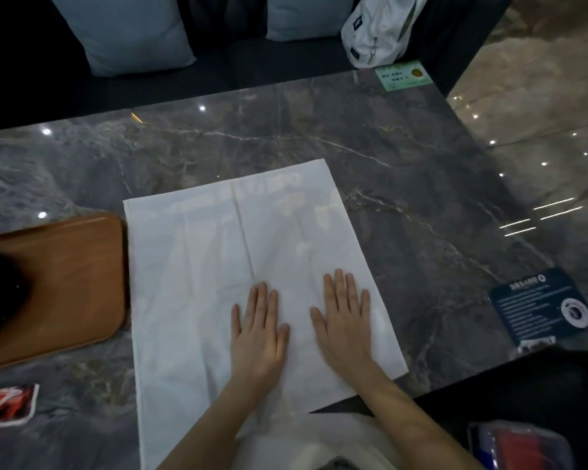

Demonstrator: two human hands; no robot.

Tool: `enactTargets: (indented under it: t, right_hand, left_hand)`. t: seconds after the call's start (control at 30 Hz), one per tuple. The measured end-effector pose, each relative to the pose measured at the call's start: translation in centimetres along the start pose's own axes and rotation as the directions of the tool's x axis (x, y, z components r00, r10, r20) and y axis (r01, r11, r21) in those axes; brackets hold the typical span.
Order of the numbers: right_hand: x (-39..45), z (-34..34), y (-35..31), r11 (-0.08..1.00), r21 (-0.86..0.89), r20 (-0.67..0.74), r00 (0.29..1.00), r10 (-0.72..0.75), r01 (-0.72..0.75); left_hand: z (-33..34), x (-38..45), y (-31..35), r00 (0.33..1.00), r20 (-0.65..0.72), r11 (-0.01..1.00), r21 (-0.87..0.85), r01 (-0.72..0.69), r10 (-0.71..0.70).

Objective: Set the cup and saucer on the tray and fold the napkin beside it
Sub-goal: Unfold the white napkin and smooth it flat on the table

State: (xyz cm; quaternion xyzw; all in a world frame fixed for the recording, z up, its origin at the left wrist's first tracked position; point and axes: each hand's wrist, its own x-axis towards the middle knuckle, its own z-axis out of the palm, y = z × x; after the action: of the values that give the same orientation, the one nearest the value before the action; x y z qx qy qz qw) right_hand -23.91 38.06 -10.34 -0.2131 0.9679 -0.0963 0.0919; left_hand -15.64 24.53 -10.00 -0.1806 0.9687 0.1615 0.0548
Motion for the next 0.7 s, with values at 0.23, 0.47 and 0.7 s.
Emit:
enactTargets:
  t: [0.23,0.47,0.7]
  right_hand:
    - [2.2,-0.6,2.8,0.996,-0.034,0.037,0.996,-0.083,0.084]
    - [1.0,-0.2,-1.6,0.987,0.048,0.022,0.988,-0.154,0.153]
    - [0.8,0.7,-1.5,0.984,0.021,0.057,0.982,-0.178,0.177]
  left_hand:
    - [0.1,2.9,-0.1,0.999,0.028,1.0,0.004,-0.025,0.025]
    - [-0.1,1.6,-0.4,1.0,0.003,0.999,-0.038,0.017,-0.017]
    - [-0.8,-0.8,-5.0,0.988,-0.065,0.991,-0.008,0.137,-0.137]
